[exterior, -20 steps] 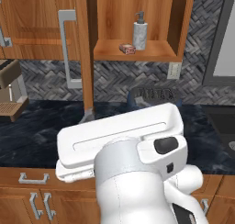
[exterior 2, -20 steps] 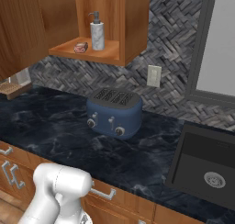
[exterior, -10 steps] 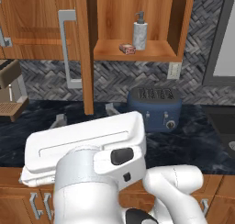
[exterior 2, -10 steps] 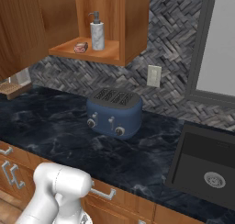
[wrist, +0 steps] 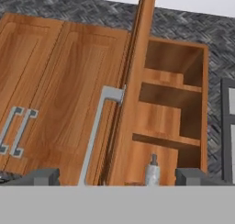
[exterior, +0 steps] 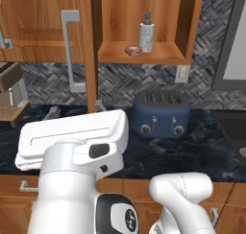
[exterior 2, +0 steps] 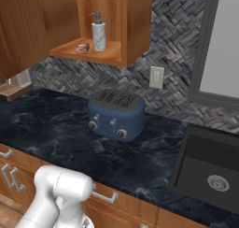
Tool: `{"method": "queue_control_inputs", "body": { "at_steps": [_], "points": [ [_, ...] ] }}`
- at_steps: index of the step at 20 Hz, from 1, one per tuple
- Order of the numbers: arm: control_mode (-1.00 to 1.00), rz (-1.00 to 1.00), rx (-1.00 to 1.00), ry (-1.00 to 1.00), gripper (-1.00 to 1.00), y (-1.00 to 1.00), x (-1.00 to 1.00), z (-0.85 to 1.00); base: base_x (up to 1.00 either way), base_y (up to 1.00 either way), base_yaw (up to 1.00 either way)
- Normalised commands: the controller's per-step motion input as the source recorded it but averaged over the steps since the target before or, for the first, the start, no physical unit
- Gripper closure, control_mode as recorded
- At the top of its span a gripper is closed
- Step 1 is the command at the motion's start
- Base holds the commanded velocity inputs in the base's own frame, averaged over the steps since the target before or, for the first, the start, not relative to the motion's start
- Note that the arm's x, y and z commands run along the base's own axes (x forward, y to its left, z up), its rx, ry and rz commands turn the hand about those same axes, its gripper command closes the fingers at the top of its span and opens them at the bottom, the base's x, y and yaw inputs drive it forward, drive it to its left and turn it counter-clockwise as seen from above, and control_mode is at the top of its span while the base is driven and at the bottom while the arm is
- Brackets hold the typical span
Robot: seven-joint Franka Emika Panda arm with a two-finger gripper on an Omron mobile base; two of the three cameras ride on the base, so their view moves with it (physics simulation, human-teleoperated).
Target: Pick up the bar soap and soap dispenser from the sink, and place them back in the cabinet, and close the cabinet door.
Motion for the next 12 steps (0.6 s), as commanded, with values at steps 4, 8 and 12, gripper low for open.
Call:
{"method": "queue_control_inputs", "body": {
  "at_steps": [4, 8, 12],
  "points": [
    [-1.00, -0.10, 0.00, -0.09, -1.00, 0.00, 0.54, -0.08, 0.00, 0.00, 0.00],
    [-1.00, -0.10, 0.00, -0.09, -1.00, 0.09, 0.47, -0.15, 0.00, 0.00, 0.00],
    [-1.00, -0.09, 0.00, -0.08, -1.00, 0.24, 0.34, -0.18, 0.00, 0.00, 0.00]
  ]
}}
